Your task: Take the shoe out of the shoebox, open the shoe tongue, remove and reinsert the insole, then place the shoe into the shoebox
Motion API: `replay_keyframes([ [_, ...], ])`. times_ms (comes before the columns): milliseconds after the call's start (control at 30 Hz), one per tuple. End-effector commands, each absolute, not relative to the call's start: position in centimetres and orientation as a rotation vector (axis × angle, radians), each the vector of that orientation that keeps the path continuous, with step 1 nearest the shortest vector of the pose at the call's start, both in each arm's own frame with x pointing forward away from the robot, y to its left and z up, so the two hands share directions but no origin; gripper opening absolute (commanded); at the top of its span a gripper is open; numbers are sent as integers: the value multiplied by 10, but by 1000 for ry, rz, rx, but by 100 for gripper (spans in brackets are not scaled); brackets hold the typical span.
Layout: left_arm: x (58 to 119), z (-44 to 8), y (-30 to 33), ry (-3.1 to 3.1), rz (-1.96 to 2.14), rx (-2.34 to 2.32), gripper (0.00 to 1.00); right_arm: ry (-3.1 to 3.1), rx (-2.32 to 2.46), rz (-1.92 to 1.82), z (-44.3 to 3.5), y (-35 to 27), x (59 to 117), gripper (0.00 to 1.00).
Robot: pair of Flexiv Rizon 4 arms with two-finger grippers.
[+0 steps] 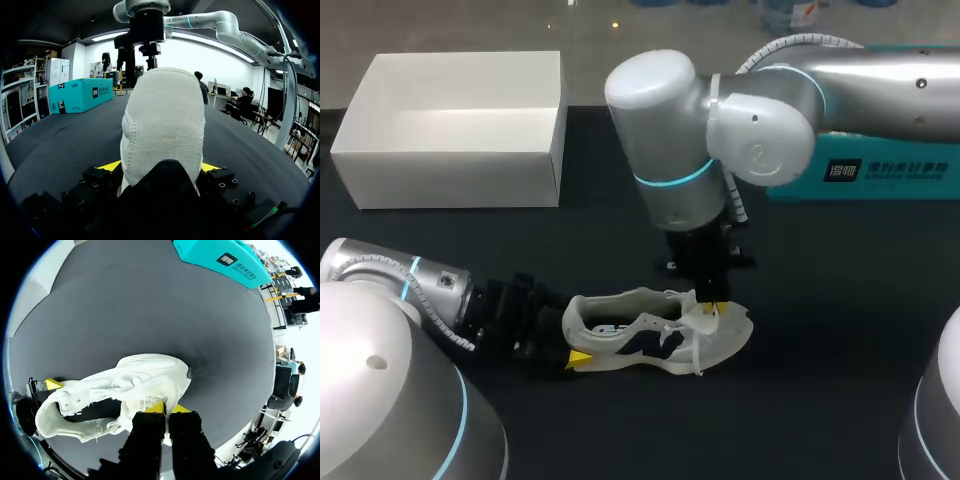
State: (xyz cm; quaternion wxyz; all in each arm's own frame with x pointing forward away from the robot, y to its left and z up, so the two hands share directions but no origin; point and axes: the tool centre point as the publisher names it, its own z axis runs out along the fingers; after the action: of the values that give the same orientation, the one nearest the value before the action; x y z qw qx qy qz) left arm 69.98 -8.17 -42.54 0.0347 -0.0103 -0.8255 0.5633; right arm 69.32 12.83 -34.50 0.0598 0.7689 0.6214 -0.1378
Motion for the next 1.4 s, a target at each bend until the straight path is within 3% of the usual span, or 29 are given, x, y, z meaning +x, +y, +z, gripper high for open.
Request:
replay_keyframes([
  [33, 698, -429, -83, -2540, 1732, -30, 0, 1177, 2703, -358, -368, 124, 689, 0],
  [200, 698, -429, -83, -2540, 1732, -30, 0, 1159, 2728, -398, -379, 122, 687, 0],
  [233, 698, -429, -83, -2540, 1732, -30, 0, 1157, 2731, -396, -379, 121, 686, 18],
  [333, 698, -429, -83, -2540, 1732, -30, 0, 1153, 2734, -398, -380, 121, 686, 27],
  [400, 698, -429, -83, -2540, 1732, -30, 0, 1150, 2732, -396, -378, 121, 687, 49],
  [433, 698, -429, -83, -2540, 1732, -30, 0, 1148, 2729, -395, -375, 122, 687, 89],
  [467, 698, -429, -83, -2540, 1732, -30, 0, 1146, 2724, -388, -373, 123, 688, 100],
  [1067, 698, -429, -83, -2540, 1732, -30, 0, 1351, 2516, -14, -292, 169, 707, 100],
  [1400, 698, -429, -83, -2540, 1732, -30, 0, 1989, 2106, 192, -272, 208, 719, 100],
])
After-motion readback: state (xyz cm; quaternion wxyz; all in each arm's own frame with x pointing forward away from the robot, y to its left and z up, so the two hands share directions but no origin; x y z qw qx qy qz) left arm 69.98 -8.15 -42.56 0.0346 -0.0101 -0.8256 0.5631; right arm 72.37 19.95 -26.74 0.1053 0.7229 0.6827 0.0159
